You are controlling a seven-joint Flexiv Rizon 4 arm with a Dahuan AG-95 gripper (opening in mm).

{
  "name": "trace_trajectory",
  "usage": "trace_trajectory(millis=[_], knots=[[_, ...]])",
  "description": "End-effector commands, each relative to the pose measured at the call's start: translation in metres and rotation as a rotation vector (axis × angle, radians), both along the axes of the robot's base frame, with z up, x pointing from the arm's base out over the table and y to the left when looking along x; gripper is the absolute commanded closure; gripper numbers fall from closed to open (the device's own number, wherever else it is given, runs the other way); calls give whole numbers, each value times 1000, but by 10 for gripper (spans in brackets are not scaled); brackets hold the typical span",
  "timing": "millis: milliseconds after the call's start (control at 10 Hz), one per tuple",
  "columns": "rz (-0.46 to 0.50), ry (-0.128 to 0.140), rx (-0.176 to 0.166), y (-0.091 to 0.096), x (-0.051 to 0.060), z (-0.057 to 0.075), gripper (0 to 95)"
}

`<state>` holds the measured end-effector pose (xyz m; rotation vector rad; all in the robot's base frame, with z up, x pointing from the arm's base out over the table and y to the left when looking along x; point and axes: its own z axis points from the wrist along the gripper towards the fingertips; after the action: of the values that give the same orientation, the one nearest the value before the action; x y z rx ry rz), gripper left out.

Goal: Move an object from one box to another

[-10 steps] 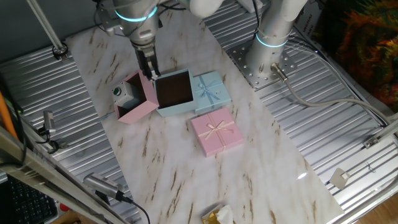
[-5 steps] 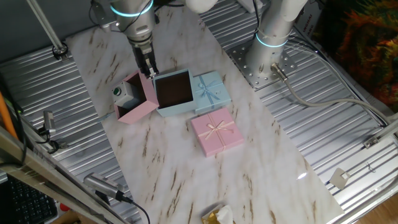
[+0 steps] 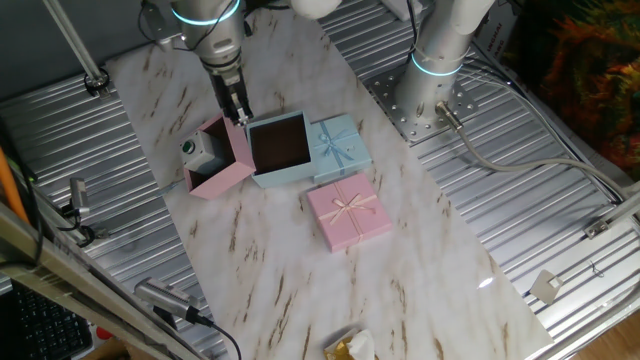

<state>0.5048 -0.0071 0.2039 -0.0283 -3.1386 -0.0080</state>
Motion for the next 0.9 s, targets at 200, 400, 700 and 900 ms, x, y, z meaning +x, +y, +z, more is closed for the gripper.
trace_trajectory(millis=[200, 400, 700, 900], knots=[[25, 9, 3, -1, 3, 0, 950], [29, 8, 8, 0, 4, 1, 950], [26, 12, 10, 3, 11, 5, 950], [29, 21, 9, 3, 12, 6, 950]])
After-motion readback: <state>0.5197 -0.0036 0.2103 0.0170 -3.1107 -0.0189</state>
